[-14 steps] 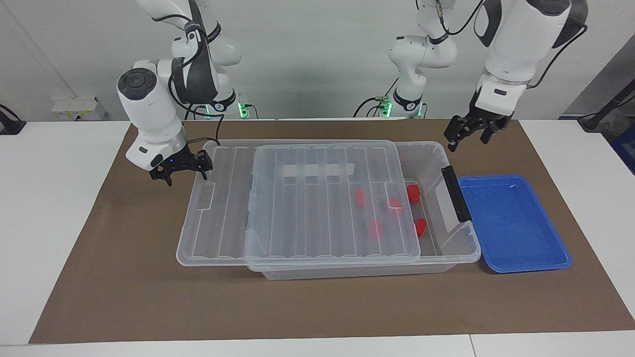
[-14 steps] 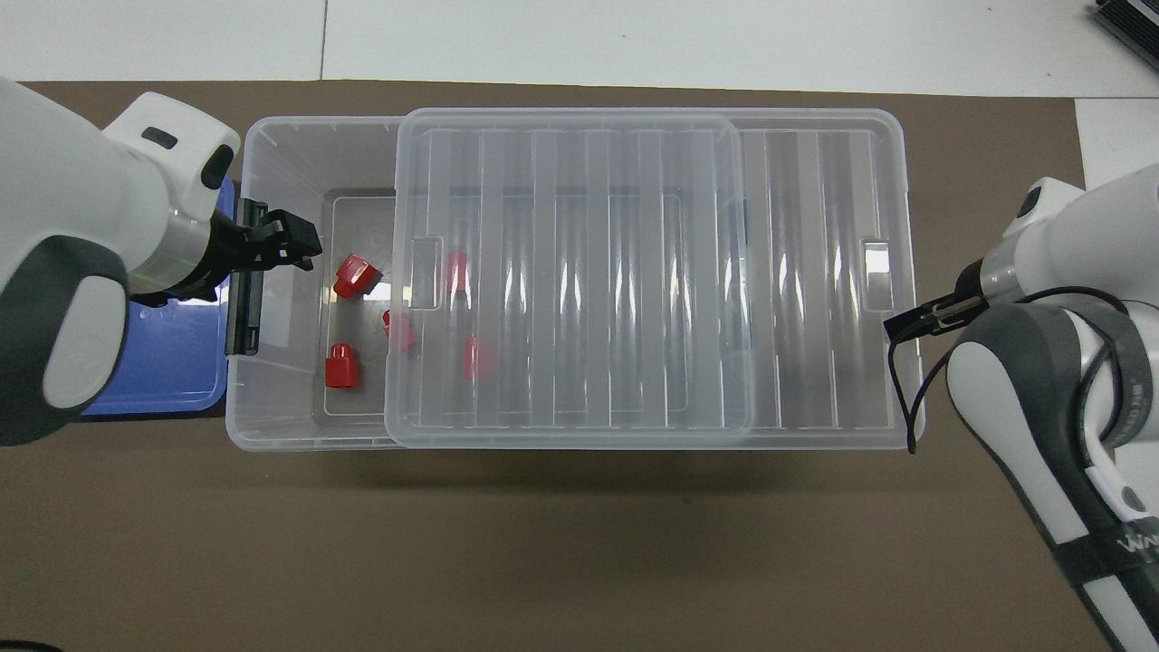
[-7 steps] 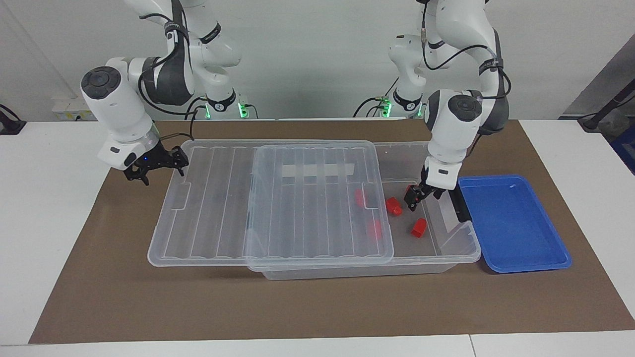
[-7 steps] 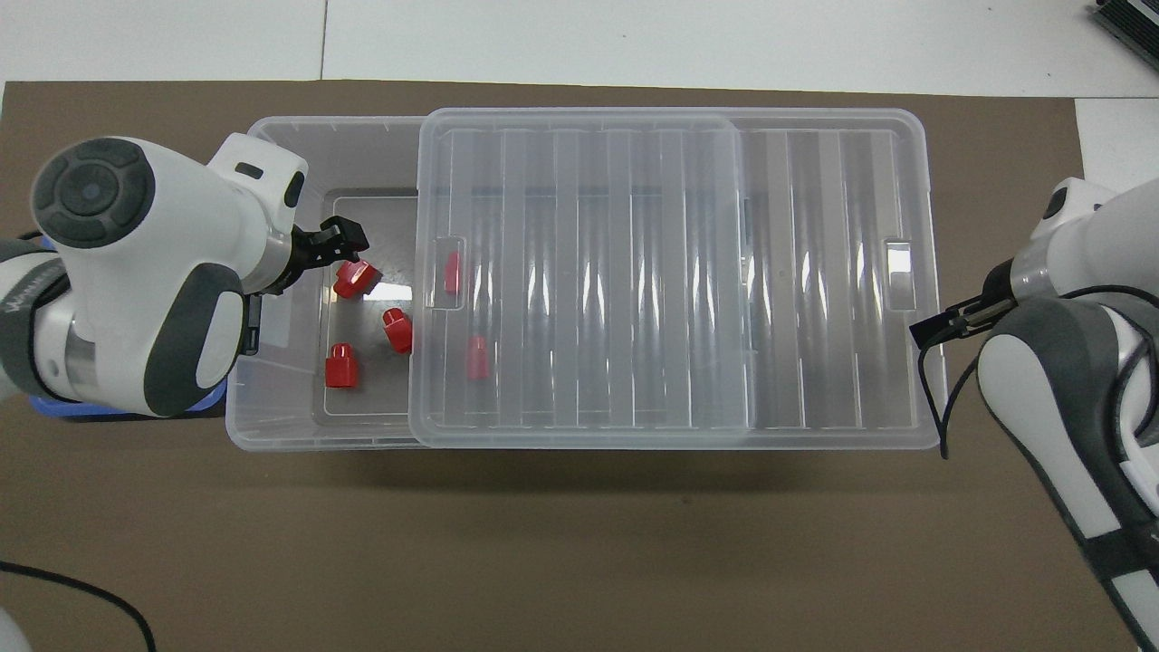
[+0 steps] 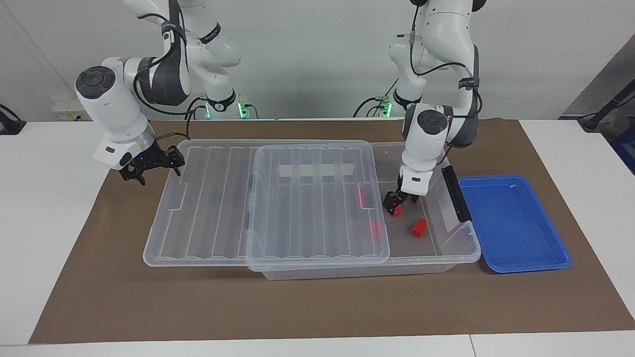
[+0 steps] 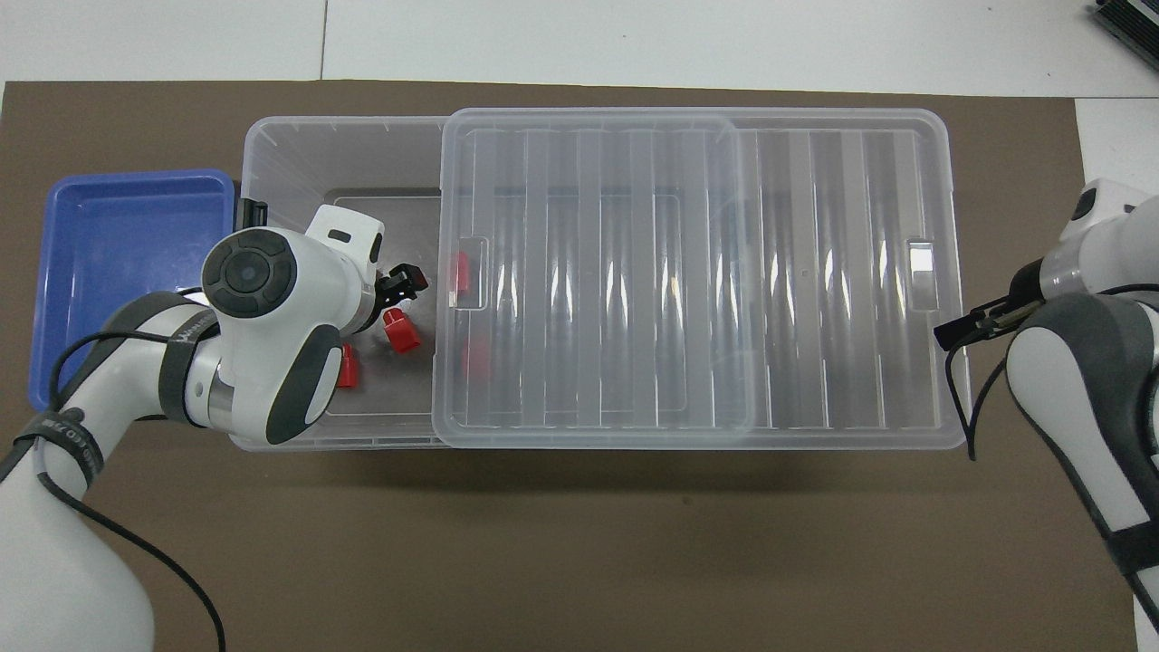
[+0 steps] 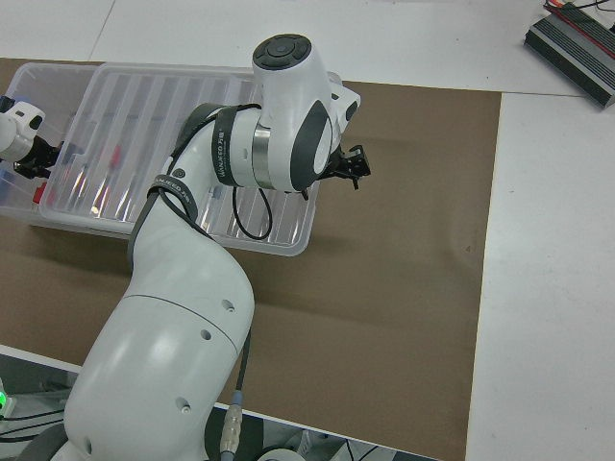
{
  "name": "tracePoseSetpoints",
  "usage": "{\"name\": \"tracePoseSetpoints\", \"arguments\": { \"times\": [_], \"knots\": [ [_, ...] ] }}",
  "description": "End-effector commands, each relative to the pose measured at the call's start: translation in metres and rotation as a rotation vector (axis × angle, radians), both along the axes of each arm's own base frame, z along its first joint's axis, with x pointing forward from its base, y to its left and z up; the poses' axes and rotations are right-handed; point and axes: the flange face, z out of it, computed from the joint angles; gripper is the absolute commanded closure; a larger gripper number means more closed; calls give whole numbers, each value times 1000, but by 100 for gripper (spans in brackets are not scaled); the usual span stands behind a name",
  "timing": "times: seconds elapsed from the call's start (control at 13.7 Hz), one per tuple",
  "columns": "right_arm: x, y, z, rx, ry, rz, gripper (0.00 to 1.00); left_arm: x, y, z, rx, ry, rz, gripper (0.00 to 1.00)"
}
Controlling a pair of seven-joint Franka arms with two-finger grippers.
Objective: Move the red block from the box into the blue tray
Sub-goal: 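Reach into the box with the left gripper and grasp a red block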
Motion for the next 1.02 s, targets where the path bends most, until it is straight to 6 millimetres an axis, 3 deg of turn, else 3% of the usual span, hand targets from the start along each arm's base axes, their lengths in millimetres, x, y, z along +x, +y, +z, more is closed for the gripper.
{"name": "tracePoseSetpoints", "arguments": {
  "times": [0.0,0.29,0.37,0.44,0.66,0.73,0.95],
  "knots": [
    [-7,-4,5,-11,-2,12,0,-7,0,-10,15,-19,-11,0],
    [-10,12,23,-7,-34,-71,0,-12,-7,-14,32,-17,-42,0],
    [-12,19,29,-5,-47,-88,0,-12,-8,-14,31,-17,-41,5],
    [-13,26,36,-4,-61,-109,0,-13,-8,-15,33,-16,-42,17],
    [-17,50,49,-5,-93,-216,0,-13,-7,-15,35,-12,-43,84],
    [-18,60,53,-4,-103,-250,0,-12,-7,-14,36,-10,-46,100],
    [-13,74,76,7,-150,-347,0,-6,1,-6,72,31,-45,100]
  ]
}}
